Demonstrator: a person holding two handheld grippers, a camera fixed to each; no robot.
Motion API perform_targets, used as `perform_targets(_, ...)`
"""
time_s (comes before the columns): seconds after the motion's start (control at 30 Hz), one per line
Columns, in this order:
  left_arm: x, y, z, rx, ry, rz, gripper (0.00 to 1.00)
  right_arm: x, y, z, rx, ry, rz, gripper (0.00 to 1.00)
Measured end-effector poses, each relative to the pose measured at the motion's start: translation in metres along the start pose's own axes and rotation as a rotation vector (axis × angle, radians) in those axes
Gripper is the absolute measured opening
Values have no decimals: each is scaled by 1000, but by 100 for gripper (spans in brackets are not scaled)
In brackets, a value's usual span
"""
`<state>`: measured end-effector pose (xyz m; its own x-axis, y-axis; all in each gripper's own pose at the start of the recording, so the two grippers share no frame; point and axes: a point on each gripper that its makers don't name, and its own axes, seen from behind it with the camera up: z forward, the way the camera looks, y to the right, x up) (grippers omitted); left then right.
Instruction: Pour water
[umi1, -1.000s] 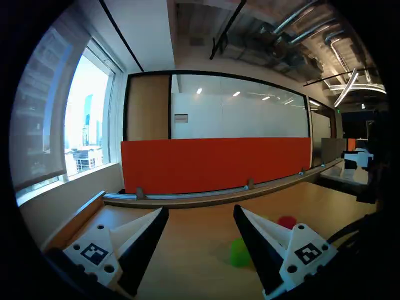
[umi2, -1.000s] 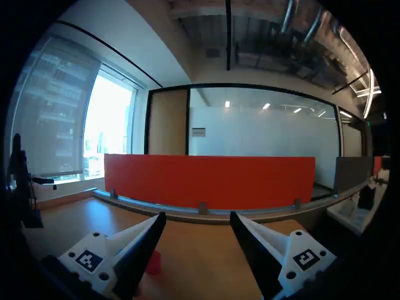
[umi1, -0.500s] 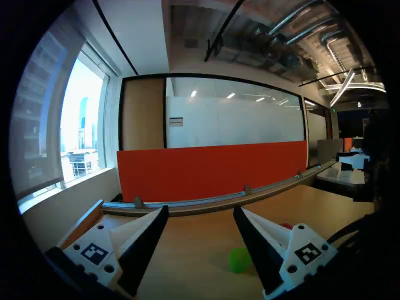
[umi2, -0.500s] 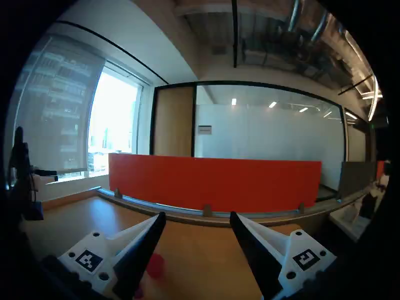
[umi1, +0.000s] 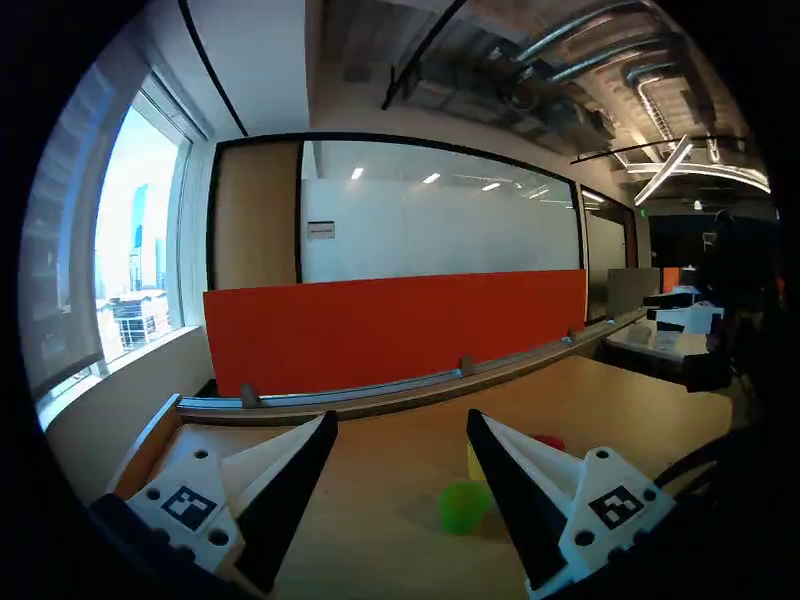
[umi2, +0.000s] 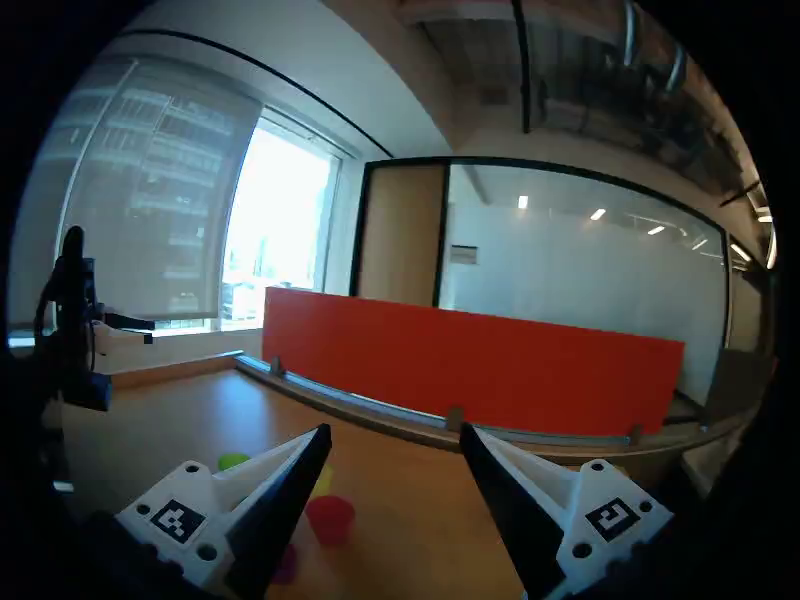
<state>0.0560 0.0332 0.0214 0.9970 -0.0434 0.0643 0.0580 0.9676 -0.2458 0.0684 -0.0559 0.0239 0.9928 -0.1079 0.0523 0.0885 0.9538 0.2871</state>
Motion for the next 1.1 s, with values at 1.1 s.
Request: perform_targets(1.1,-40,18,47,-215,-114,42,96,-48,-58,46,341,-187,-97,100)
